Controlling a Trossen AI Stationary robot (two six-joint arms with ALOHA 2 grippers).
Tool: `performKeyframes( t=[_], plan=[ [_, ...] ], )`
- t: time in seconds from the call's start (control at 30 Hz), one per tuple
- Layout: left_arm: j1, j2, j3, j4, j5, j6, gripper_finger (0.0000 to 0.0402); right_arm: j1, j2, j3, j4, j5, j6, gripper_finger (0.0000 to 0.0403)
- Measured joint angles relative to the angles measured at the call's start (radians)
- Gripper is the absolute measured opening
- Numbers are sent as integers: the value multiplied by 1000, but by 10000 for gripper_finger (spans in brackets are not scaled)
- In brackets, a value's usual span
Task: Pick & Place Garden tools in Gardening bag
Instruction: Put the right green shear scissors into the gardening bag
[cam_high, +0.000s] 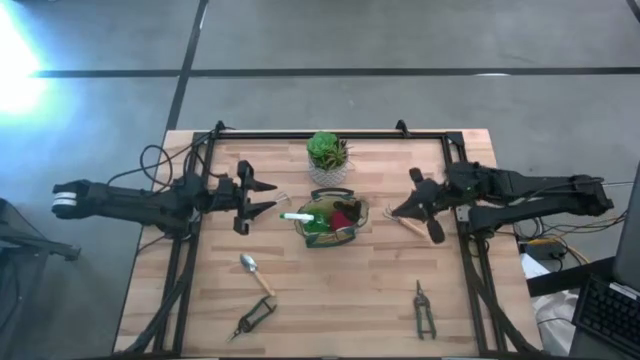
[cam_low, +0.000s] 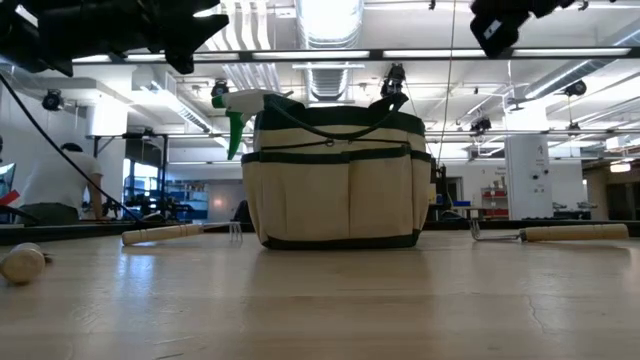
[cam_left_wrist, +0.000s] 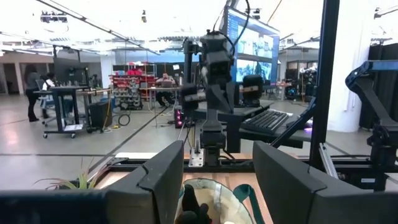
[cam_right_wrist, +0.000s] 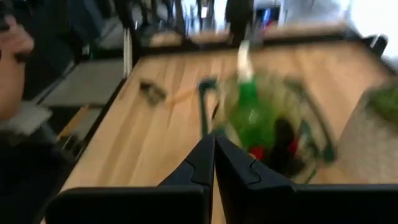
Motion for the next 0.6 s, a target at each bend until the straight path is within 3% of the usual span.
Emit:
performKeyframes(
  t=[0.2, 0.43, 0.6],
  plan=[
    [0, 0, 0, 0, 0, 0, 195, 90, 13, 12, -29, 128, -20, 8],
    [0, 0, 0, 1, 0, -1, 195, 130, 59, 12, 24, 61, 59, 8],
    [0, 0, 0, 5, 0, -19, 195, 242, 136, 11, 83, 46, 54, 8]
  ],
)
